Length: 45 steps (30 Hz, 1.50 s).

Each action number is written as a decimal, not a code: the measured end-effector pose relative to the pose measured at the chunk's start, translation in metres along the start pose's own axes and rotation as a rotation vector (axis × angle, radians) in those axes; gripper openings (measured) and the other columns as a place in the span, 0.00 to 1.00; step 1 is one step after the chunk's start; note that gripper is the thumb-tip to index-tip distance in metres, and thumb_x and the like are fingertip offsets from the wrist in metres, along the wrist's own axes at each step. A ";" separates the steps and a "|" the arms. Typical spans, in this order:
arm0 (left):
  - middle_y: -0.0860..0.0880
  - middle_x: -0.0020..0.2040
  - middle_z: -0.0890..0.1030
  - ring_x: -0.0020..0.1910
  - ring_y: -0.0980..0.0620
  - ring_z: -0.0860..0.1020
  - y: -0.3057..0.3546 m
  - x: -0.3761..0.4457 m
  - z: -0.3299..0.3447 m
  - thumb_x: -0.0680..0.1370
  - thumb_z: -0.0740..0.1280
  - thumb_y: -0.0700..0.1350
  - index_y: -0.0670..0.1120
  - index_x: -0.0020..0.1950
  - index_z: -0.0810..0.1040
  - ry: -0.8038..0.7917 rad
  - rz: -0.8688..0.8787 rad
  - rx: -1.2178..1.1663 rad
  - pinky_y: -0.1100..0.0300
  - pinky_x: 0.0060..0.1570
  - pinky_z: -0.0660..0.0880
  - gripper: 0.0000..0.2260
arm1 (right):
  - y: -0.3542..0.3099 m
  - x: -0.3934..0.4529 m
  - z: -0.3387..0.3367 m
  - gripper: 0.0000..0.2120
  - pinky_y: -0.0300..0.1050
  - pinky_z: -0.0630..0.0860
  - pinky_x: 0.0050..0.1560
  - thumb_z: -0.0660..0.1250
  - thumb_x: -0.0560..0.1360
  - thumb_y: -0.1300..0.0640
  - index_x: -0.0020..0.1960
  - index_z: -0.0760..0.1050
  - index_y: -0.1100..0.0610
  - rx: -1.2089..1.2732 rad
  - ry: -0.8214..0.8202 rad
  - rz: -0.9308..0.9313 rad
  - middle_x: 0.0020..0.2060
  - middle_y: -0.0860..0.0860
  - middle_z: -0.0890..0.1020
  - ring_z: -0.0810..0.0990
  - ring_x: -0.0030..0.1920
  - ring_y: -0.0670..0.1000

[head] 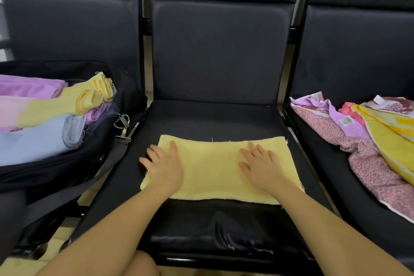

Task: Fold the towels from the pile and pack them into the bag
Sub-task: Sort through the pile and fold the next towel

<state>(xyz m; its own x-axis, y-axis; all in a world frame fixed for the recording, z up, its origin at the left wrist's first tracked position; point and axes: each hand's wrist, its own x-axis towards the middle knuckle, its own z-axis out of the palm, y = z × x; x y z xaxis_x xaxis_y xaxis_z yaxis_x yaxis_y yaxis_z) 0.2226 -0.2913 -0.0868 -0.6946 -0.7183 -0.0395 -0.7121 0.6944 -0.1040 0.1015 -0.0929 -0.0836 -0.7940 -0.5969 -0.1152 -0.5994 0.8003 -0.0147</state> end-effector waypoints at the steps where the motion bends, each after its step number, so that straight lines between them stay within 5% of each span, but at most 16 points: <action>1: 0.34 0.73 0.57 0.72 0.36 0.59 -0.004 0.001 0.002 0.82 0.50 0.43 0.50 0.79 0.43 0.046 -0.003 0.019 0.41 0.68 0.58 0.27 | -0.004 0.004 -0.002 0.25 0.54 0.45 0.75 0.46 0.83 0.45 0.78 0.51 0.49 0.002 0.014 -0.014 0.78 0.50 0.46 0.46 0.78 0.53; 6: 0.44 0.59 0.70 0.58 0.44 0.70 -0.006 0.007 0.001 0.78 0.57 0.39 0.51 0.74 0.55 0.163 0.055 -0.010 0.51 0.61 0.65 0.25 | -0.020 0.016 0.005 0.26 0.55 0.42 0.74 0.46 0.82 0.42 0.78 0.48 0.46 0.011 0.000 -0.110 0.78 0.48 0.45 0.44 0.78 0.51; 13: 0.45 0.58 0.70 0.42 0.50 0.69 -0.022 0.017 -0.008 0.79 0.56 0.36 0.45 0.71 0.60 0.279 0.138 -0.284 0.61 0.47 0.63 0.21 | -0.023 0.027 0.018 0.30 0.57 0.35 0.74 0.40 0.79 0.35 0.77 0.35 0.43 -0.032 -0.096 -0.120 0.76 0.46 0.34 0.34 0.76 0.51; 17: 0.44 0.65 0.73 0.55 0.45 0.74 -0.030 0.010 -0.027 0.81 0.60 0.42 0.46 0.74 0.62 0.427 0.202 -0.585 0.57 0.53 0.66 0.21 | -0.043 0.032 0.024 0.30 0.59 0.34 0.73 0.38 0.79 0.35 0.77 0.33 0.44 -0.025 -0.101 -0.121 0.76 0.47 0.33 0.33 0.76 0.52; 24: 0.45 0.51 0.80 0.49 0.44 0.78 -0.032 0.007 -0.038 0.76 0.69 0.39 0.42 0.65 0.74 0.614 0.377 -0.777 0.52 0.51 0.71 0.18 | -0.087 0.034 0.018 0.29 0.58 0.35 0.73 0.45 0.81 0.38 0.78 0.41 0.45 0.226 -0.158 -0.188 0.77 0.47 0.36 0.35 0.77 0.51; 28: 0.44 0.48 0.82 0.43 0.43 0.80 -0.022 -0.005 -0.047 0.73 0.71 0.36 0.40 0.57 0.79 0.678 0.479 -0.701 0.56 0.46 0.68 0.13 | -0.062 0.018 0.009 0.25 0.57 0.45 0.73 0.51 0.81 0.44 0.77 0.53 0.46 0.218 -0.016 -0.248 0.78 0.47 0.48 0.48 0.77 0.53; 31: 0.45 0.48 0.82 0.41 0.44 0.78 -0.004 -0.017 -0.056 0.75 0.70 0.37 0.41 0.58 0.79 0.642 0.496 -0.675 0.58 0.47 0.65 0.12 | -0.034 0.002 0.004 0.23 0.55 0.56 0.68 0.50 0.81 0.44 0.74 0.60 0.47 0.059 0.108 -0.161 0.72 0.50 0.63 0.62 0.70 0.54; 35: 0.47 0.46 0.82 0.40 0.46 0.79 0.033 -0.027 -0.061 0.75 0.69 0.38 0.43 0.58 0.79 0.624 0.558 -0.668 0.56 0.46 0.68 0.12 | 0.003 -0.018 0.002 0.20 0.54 0.52 0.69 0.50 0.82 0.45 0.72 0.63 0.47 0.028 0.071 -0.132 0.71 0.48 0.66 0.63 0.69 0.51; 38: 0.50 0.57 0.79 0.51 0.50 0.77 0.067 -0.036 -0.065 0.79 0.64 0.42 0.46 0.65 0.75 0.546 0.561 -0.662 0.60 0.53 0.66 0.14 | 0.017 -0.026 0.001 0.17 0.49 0.53 0.64 0.52 0.82 0.48 0.68 0.69 0.47 0.142 0.206 -0.072 0.66 0.46 0.71 0.68 0.65 0.50; 45: 0.53 0.64 0.74 0.58 0.54 0.76 0.112 -0.034 -0.059 0.80 0.62 0.50 0.51 0.71 0.68 0.096 0.572 -0.976 0.59 0.59 0.73 0.19 | 0.023 -0.026 -0.009 0.18 0.50 0.57 0.65 0.52 0.82 0.52 0.70 0.68 0.50 0.536 0.403 0.184 0.64 0.50 0.73 0.70 0.64 0.52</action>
<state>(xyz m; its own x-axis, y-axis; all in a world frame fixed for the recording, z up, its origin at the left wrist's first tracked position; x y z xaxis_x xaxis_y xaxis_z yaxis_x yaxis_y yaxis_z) 0.1600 -0.1863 -0.0383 -0.9185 -0.3078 0.2482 -0.0344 0.6875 0.7254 0.1071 -0.0595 -0.0716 -0.9156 -0.3407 0.2135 -0.4015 0.7467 -0.5303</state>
